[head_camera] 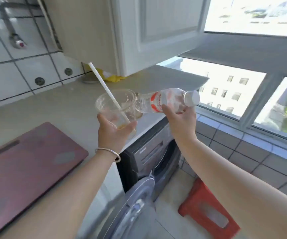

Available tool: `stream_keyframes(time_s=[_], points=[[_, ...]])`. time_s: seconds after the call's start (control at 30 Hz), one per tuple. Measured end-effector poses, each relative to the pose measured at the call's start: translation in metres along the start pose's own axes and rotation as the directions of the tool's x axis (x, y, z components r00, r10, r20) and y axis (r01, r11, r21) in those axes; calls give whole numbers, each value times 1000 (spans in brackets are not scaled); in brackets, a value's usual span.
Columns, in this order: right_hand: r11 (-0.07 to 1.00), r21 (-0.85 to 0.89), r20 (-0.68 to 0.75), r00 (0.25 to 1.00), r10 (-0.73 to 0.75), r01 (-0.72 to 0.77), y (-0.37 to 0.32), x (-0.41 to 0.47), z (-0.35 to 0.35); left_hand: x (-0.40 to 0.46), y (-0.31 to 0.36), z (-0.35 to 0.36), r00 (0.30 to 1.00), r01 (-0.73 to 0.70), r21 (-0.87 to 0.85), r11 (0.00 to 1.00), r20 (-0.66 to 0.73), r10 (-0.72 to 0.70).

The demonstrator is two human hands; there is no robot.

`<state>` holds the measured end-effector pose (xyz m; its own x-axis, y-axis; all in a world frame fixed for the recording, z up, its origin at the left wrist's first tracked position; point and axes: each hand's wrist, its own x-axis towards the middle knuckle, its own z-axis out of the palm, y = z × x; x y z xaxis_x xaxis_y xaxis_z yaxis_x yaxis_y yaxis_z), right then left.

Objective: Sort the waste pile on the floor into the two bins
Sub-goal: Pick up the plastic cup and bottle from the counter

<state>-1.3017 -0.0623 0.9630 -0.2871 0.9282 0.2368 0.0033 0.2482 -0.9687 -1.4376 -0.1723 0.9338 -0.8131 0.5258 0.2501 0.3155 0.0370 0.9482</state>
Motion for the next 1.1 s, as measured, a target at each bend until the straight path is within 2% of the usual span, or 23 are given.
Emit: stream_keyframes(time_s=[0.07, 0.17, 0.3, 0.43, 0.6, 0.83, 1.0, 1.1], points=[[994, 84, -154, 985, 79, -67, 8, -16, -54, -21, 0, 45, 987, -17, -3, 1000, 159, 17], [989, 74, -369, 918, 147, -129, 27, -53, -137, -68, 5, 115, 929, -15, -35, 999, 368, 27], [970, -13, -592, 784, 189, -243, 56, -104, -235, -141, 10, 210, 776, 19, -7, 1000, 631, -10], [947, -21, -752, 629, 197, -321, 84, -156, -329, -241, 36, 285, 611, -100, 11, 995, 790, 53], [878, -31, -874, 439, 208, -478, 107, -226, -447, -369, 61, 364, 416, -117, 13, 993, 909, 37], [766, -18, -937, 278, 211, -643, 147, -316, -572, -543, 72, 439, 189, -81, 60, 995, 981, -44], [700, 45, -950, 187, 251, -713, 182, -350, -637, -612, 62, 492, -8, 36, 111, 993, 994, -111], [679, 114, -950, 120, 288, -725, 208, -356, -674, -642, 59, 532, -96, 28, 140, 990, 986, -137]])
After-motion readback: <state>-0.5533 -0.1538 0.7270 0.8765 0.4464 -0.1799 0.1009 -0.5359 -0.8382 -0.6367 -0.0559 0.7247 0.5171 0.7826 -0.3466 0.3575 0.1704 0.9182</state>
